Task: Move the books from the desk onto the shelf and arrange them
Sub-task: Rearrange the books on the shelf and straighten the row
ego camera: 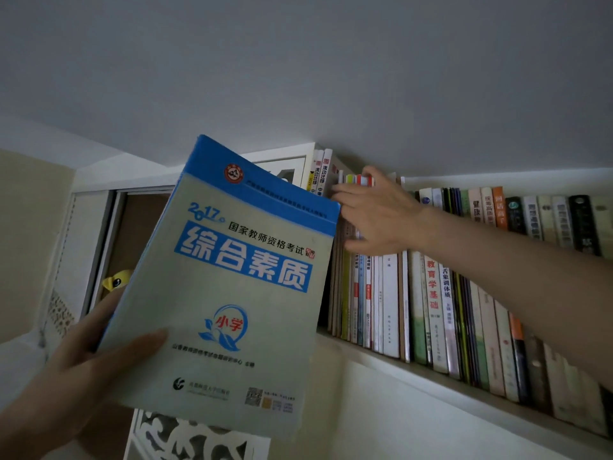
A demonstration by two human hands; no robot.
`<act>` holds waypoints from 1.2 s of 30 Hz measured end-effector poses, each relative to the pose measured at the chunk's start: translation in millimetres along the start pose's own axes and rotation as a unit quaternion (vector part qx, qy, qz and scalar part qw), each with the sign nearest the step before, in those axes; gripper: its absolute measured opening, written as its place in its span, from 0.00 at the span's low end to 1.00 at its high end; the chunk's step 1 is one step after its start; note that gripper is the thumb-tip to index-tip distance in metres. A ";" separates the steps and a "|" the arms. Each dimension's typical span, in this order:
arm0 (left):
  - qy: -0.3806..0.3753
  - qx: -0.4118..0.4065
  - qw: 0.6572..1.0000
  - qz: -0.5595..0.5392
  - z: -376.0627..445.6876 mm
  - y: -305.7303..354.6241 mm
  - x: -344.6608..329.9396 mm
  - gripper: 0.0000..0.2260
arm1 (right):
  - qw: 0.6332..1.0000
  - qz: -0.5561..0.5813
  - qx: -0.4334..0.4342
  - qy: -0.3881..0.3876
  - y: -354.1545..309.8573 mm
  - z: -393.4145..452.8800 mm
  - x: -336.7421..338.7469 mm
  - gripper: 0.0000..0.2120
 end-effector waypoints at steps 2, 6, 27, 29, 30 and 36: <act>-0.010 0.012 1.000 0.003 -0.5 -0.2 0.4 0.23 | 0.999 0.046 0.000 0.007 4.3 1.6 5.3 0.35; -0.015 0.038 0.999 -0.002 -3.3 -5.2 -3.8 0.23 | 0.997 0.080 -0.003 -0.006 9.7 10.5 13.2 0.42; -0.027 -0.075 0.997 0.014 -18.7 -6.0 -29.9 0.20 | 0.993 0.084 -0.052 0.065 4.4 21.1 18.7 0.08; -0.022 -0.088 0.996 0.021 -18.2 -2.6 -34.7 0.20 | 0.992 0.084 -0.062 0.071 7.7 23.1 19.3 0.07; -0.020 -0.088 0.996 0.020 -18.1 -1.6 -37.2 0.19 | 0.991 0.084 -0.068 0.075 9.2 23.3 18.2 0.07; 0.013 -0.077 0.996 0.038 -20.9 -4.0 -49.7 0.21 | 0.990 0.054 -0.089 0.096 8.6 22.1 13.0 0.07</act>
Point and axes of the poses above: each hand's wrist, its own z-axis towards the middle knuckle, its own x-axis out of the back of the hand, y = z × x, the point moved 5 cm from there along z, towards the middle knuckle, and after that the axes turned 2 degrees about -y, right-handed, at the moved point
